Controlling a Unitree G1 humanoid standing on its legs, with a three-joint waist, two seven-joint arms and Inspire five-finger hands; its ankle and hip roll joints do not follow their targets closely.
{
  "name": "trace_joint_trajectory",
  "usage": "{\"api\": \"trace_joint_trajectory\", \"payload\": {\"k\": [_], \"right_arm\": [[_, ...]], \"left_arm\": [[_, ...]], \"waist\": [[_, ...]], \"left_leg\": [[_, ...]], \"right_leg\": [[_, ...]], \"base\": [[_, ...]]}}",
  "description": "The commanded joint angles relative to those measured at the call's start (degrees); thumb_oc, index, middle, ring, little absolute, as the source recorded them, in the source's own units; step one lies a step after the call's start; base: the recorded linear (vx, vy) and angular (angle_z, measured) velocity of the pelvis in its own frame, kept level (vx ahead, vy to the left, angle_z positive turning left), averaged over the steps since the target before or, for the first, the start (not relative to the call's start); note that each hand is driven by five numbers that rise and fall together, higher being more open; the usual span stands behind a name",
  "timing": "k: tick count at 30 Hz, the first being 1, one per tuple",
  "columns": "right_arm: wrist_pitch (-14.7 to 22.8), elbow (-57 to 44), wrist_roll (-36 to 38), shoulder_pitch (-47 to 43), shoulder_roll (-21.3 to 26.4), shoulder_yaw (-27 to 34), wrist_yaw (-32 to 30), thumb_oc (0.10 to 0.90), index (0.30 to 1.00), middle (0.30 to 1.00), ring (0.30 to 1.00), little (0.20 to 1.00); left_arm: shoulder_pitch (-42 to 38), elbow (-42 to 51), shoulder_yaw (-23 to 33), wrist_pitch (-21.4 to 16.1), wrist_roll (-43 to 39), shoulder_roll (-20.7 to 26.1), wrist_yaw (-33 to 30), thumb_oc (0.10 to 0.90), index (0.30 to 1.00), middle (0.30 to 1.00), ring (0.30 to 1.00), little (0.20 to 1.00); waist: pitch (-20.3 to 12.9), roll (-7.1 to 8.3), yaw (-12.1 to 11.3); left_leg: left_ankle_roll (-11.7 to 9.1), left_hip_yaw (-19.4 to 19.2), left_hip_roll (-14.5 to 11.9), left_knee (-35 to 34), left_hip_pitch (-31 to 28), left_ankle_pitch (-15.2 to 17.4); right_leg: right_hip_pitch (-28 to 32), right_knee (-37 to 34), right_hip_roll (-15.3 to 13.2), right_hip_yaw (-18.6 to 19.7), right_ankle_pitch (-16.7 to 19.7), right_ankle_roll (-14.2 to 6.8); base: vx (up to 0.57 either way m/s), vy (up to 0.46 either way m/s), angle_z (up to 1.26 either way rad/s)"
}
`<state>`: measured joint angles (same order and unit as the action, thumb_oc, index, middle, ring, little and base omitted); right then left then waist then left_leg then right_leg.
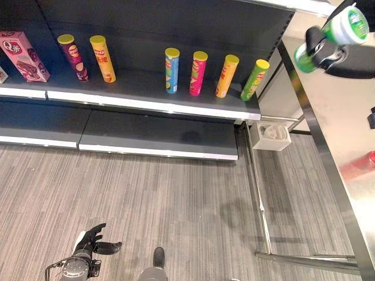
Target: Put the goods on the table back onto the shelves and tidy them up.
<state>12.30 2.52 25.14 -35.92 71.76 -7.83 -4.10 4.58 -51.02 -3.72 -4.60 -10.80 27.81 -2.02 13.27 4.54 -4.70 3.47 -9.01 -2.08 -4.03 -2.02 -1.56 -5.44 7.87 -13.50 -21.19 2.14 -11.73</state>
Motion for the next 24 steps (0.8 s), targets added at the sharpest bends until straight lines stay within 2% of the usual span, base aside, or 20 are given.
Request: {"api": "trace_joint_trajectory", "payload": {"k": [1,3,5,8,9,10,11,12,13,15,16,17,20,24], "right_arm": [[4.17,3.29,3.93,-13.17,5.06,1.63,-4.49,0.400,0.300,0.300,0.300,0.300],[4.35,3.93,3.76,-15.56,5.67,-0.23,-4.91,0.400,0.300,0.300,0.300,0.300],[4.41,5.45,4.49,-17.80,6.07,-2.09,-4.87,0.400,0.300,0.300,0.300,0.300],[4.66,5.90,4.64,-20.14,6.71,-4.70,-4.80,0.400,0.300,0.300,0.300,0.300],[4.61,6.09,4.83,-20.59,7.02,-5.35,-4.87,0.400,0.300,0.300,0.300,0.300],[4.87,6.40,4.85,-22.21,7.41,-6.79,-4.82,0.400,0.300,0.300,0.300,0.300],[5.05,6.18,5.08,-23.40,7.42,-7.18,-4.83,0.400,0.300,0.300,0.300,0.300],[5.17,6.40,5.16,-26.56,7.36,-9.36,-5.05,0.400,0.300,0.300,0.300,0.300],[4.95,7.60,5.92,-28.89,7.56,-11.23,-4.82,0.400,0.300,0.300,0.300,0.300],[4.75,9.07,6.39,-32.27,7.65,-14.73,-4.70,0.400,0.300,0.300,0.300,0.300],[5.16,9.29,6.94,-35.31,7.27,-17.14,-4.47,0.400,0.300,0.300,0.300,0.300],[5.00,11.39,6.96,-37.60,7.27,-18.90,-4.78,0.400,0.300,0.300,0.300,0.300],[4.54,12.28,6.27,-37.89,5.92,-19.09,-5.44,0.400,0.300,0.300,0.300,0.300],[4.01,12.36,4.35,-38.51,3.53,-19.73,-6.18,0.400,0.300,0.300,0.300,0.300]], "left_arm": [[0.62,0.68,-0.68,-1.92,0.00,-0.64,0.13,0.800,0.900,0.900,0.900,0.900],[0.06,0.42,-0.81,-1.97,-0.16,-1.36,0.15,0.800,0.900,0.900,0.900,0.900],[-0.16,0.41,-1.59,-2.19,0.09,-2.27,0.24,0.800,0.900,0.900,0.900,0.900],[-0.18,-0.05,-1.69,-2.16,-0.44,-2.98,-0.22,0.800,0.900,0.900,0.900,0.900],[-0.02,0.06,-1.70,-2.10,-1.06,-3.28,-0.36,0.800,0.900,0.900,0.900,0.900],[0.39,0.43,-2.00,-2.17,-1.63,-3.60,-0.21,0.800,0.900,0.900,0.900,0.900],[0.68,0.92,-2.10,-2.25,-1.97,-3.56,-0.23,0.800,0.900,0.900,0.900,0.900],[0.60,1.36,-2.07,-2.18,-2.68,-3.60,-0.52,0.800,0.900,0.900,0.900,0.900],[0.50,1.16,-2.02,-2.10,-3.23,-3.67,-0.67,0.800,0.900,0.900,0.900,0.900],[0.76,0.53,-1.83,-1.98,-3.32,-3.31,-0.66,0.800,0.900,0.900,0.900,0.900],[1.83,-0.06,-1.92,-1.75,-2.53,-2.78,-0.46,0.800,0.900,0.900,0.900,0.900],[2.01,-0.44,-2.39,-1.76,-2.73,-2.52,-0.65,0.800,0.900,0.900,0.900,0.900],[2.04,-1.90,-2.97,-2.00,-1.04,-3.55,-1.22,0.800,0.900,0.900,0.900,0.900],[2.58,-1.82,-2.82,-2.28,0.25,-2.37,-1.63,0.800,0.900,0.900,0.900,0.900]], "waist": [[-2.69,1.76,0.30],[-2.22,1.93,0.70],[-2.87,2.53,1.04],[-3.59,2.89,1.03],[-3.72,3.05,1.15],[-3.81,3.48,1.23],[-3.10,3.58,0.49],[-1.36,3.66,-0.83],[-0.77,3.67,-1.49],[-1.19,4.35,-2.08],[-2.61,3.47,-3.27],[-3.80,2.76,-4.00],[-6.21,1.73,-3.32],[-7.26,2.41,-4.33]], "left_leg": [[-7.24,0.50,-0.51,-0.97,-2.22,2.80],[-7.07,1.86,0.09,-0.97,-3.12,3.51],[-7.17,2.85,0.84,-0.97,-3.69,4.45],[-7.86,3.41,0.51,-0.07,-4.31,5.06],[-8.23,3.62,0.03,2.95,-3.67,6.47],[-9.71,3.18,-0.72,11.08,-1.15,9.03],[-10.85,3.32,-1.37,17.79,1.20,8.69],[-12.32,4.98,-2.51,30.46,7.07,4.90],[-12.47,4.74,-4.66,32.91,10.89,2.82],[-11.53,3.70,-6.53,24.79,10.84,4.00],[-11.81,6.42,-8.72,8.43,10.65,-2.52],[-12.83,7.88,-9.46,0.90,11.06,-6.13],[-12.41,7.83,-7.62,-0.83,8.06,-5.16],[-10.33,5.42,-3.73,-0.97,4.65,-2.70]], "right_leg": [[-2.53,-6.27,4.73,0.08,4.20,0.86],[-3.48,-8.51,5.80,0.74,5.64,0.38],[-1.10,-11.42,6.66,1.98,5.70,1.20],[0.47,-12.02,6.82,1.19,5.94,1.66],[1.27,-12.13,6.71,0.58,5.59,1.88],[3.24,-12.42,6.74,-0.29,4.20,2.83],[5.06,-12.59,7.17,-0.29,3.10,3.72],[7.26,-12.78,7.82,-0.53,1.34,5.55],[8.72,-12.87,8.29,-1.35,-0.24,6.01],[9.47,-12.87,7.76,-0.86,-1.10,5.01],[10.22,-12.87,8.08,0.62,-2.59,4.12],[11.64,-12.87,8.15,1.08,-4.12,3.66],[13.21,-12.87,6.30,1.68,-3.51,2.50],[13.50,-10.57,2.08,3.42,-2.08,0.79]], "base": [[0.17,0.032,-0.01],[0.22,-0.007,0.29],[0.25,-0.056,0.64],[0.15,-0.077,0.71],[0.33,-0.194,0.22],[0.31,-0.188,0.39],[0.29,-0.201,0.70],[0.21,-0.132,0.55],[0.21,-0.070,0.27],[0.33,0.147,-0.01],[0.54,0.394,-0.26],[0.52,0.427,-0.59],[0.30,0.292,-0.62],[0.19,0.285,-0.28]]}}
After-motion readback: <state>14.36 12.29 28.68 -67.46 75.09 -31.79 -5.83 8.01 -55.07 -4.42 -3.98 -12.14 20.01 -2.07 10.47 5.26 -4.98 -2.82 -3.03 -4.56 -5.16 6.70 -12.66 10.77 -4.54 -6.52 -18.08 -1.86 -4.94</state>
